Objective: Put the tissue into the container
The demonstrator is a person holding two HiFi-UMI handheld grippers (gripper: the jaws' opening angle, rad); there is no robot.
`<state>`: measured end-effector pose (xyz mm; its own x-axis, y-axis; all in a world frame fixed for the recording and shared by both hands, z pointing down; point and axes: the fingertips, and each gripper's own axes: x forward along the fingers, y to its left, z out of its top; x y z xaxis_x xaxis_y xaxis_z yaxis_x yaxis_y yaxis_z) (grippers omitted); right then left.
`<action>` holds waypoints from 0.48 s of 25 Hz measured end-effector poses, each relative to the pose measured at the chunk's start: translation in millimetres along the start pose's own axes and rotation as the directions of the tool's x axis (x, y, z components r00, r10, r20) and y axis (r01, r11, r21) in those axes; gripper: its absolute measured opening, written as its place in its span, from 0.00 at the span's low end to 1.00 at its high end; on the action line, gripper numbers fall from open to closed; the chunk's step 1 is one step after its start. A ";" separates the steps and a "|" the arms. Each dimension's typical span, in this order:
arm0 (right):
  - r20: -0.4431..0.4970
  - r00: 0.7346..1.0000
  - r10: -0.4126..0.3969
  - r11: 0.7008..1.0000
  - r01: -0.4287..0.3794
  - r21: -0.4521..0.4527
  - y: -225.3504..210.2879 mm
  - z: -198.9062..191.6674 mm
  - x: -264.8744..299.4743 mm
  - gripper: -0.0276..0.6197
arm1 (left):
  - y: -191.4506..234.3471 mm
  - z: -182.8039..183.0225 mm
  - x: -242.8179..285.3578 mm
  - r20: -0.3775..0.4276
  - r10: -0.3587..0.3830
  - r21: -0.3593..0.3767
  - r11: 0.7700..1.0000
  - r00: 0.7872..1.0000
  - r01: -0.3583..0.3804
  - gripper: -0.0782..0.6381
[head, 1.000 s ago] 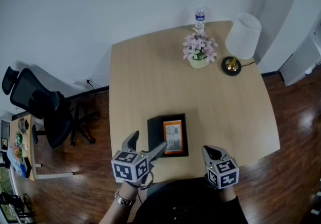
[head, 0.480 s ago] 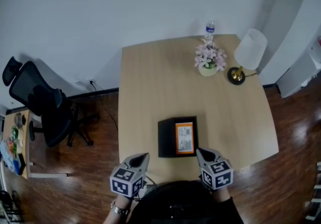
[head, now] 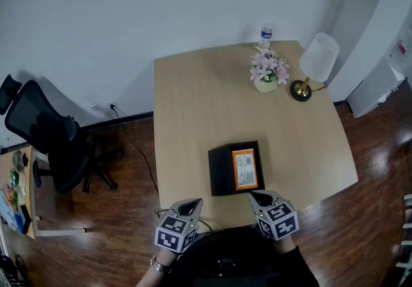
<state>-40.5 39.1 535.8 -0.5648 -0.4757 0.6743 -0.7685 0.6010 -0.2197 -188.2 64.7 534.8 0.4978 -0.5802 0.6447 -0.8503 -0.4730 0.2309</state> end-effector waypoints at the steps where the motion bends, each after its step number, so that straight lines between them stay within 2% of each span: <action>1: 0.000 1.000 -0.004 1.000 0.004 0.000 1.5 0.0 0.2 0.04 | 1.7 0.7 -1.2 0.003 -0.001 0.003 1.000 1.000 0.001 0.11; 12: 0.006 1.000 -0.015 1.000 0.015 0.004 6.2 4.7 -2.9 0.04 | 3.2 7.3 0.7 0.012 -0.028 0.022 0.999 1.000 0.028 0.11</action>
<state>-45.1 41.2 529.2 -0.5548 -0.4884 0.6736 -0.7782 0.5911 -0.2123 -189.3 58.0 530.7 0.5237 -0.5741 0.6294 -0.8320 -0.5034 0.2331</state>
